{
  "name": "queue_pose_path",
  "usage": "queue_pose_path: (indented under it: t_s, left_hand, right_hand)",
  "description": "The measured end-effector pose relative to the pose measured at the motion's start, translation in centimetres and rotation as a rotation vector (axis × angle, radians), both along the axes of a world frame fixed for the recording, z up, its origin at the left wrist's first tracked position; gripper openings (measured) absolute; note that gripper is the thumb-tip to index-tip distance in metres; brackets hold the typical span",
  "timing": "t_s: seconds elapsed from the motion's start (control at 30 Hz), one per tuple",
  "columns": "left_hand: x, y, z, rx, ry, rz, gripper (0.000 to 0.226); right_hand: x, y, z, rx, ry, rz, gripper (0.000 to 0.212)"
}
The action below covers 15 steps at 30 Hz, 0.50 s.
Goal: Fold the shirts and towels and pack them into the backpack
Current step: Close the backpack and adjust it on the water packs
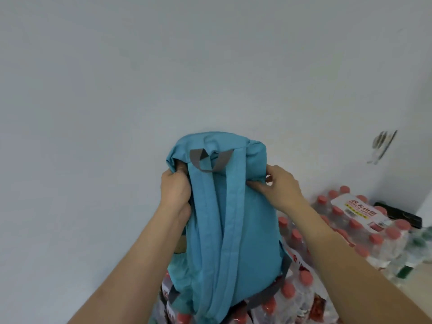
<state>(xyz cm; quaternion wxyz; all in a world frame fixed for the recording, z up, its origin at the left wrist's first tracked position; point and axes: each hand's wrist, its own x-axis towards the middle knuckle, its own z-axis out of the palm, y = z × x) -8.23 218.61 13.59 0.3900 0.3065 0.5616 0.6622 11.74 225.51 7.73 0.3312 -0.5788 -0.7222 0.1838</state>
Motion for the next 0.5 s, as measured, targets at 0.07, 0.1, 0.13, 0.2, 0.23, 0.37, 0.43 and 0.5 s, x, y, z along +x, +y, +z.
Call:
queue_pose_path:
  t_s: [0.07, 0.1, 0.13, 0.2, 0.23, 0.37, 0.43, 0.5]
  left_hand:
    - [0.0, -0.3, -0.2, -0.012, -0.046, 0.006, 0.027]
    - [-0.1, -0.5, -0.3, -0.026, -0.078, 0.012, 0.026]
    - [-0.4, -0.6, -0.3, -0.041, -0.113, 0.021, 0.024]
    - [-1.2, -0.8, -0.6, -0.064, -0.145, 0.044, 0.017]
    - [-1.8, -0.9, -1.0, -0.073, -0.117, 0.070, 0.015]
    - [-4.3, -1.5, -2.3, -0.186, 0.546, 0.233, 0.017]
    - [-4.1, -3.0, -2.0, -0.110, 0.787, 0.396, 0.035]
    - [-1.9, -4.6, -2.0, 0.164, 1.087, 0.476, 0.045]
  right_hand:
    - [0.1, -0.2, 0.6, 0.064, -0.059, 0.026, 0.029]
    - [0.2, -0.5, 1.3, 0.096, -0.066, 0.033, 0.026]
    - [0.4, -0.5, 1.9, 0.138, -0.062, 0.032, 0.024]
    - [0.5, -0.1, 3.2, 0.225, -0.110, 0.032, 0.023]
    - [0.1, 0.1, 3.5, 0.230, -0.144, 0.053, 0.023]
    - [-1.6, 0.3, 2.2, 0.164, 0.142, 0.079, 0.015]
    - [-1.9, 0.5, 1.7, 0.224, 0.290, 0.011, 0.027]
    - [-2.1, 0.5, 1.7, 0.359, 0.310, 0.019, 0.040]
